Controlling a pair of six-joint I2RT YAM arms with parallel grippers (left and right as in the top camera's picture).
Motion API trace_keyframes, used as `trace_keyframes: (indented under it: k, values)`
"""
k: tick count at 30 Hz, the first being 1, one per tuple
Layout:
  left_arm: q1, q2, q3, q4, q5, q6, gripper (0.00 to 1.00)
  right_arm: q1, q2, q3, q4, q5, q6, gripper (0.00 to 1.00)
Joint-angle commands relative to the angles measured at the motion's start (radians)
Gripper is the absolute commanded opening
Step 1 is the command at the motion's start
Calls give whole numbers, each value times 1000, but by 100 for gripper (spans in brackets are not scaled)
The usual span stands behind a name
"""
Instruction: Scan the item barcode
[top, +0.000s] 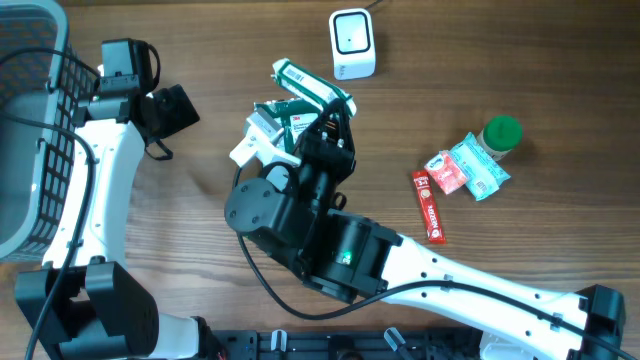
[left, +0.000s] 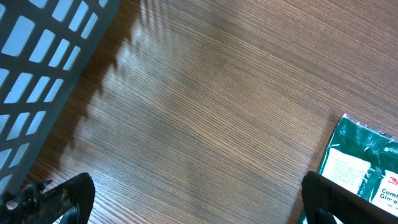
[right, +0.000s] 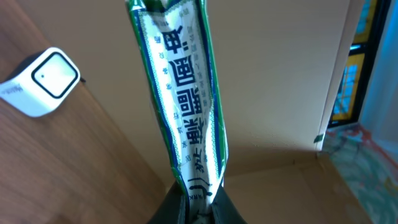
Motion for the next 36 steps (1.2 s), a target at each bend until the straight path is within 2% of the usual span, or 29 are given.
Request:
trace_keyframes:
  k: [1, 8, 14, 36]
  values:
    - [6, -7, 11, 2, -9, 16, 100, 7, 8, 4, 60, 29, -118, 4]
    - [6, -7, 11, 2, -9, 16, 100, 27, 8, 4, 79, 29, -169, 4]
    - [6, -7, 11, 2, -9, 16, 100, 111, 8, 4, 181, 29, -262, 5]
    - [6, -7, 11, 2, -8, 16, 100, 178, 8, 4, 209, 29, -285, 5]
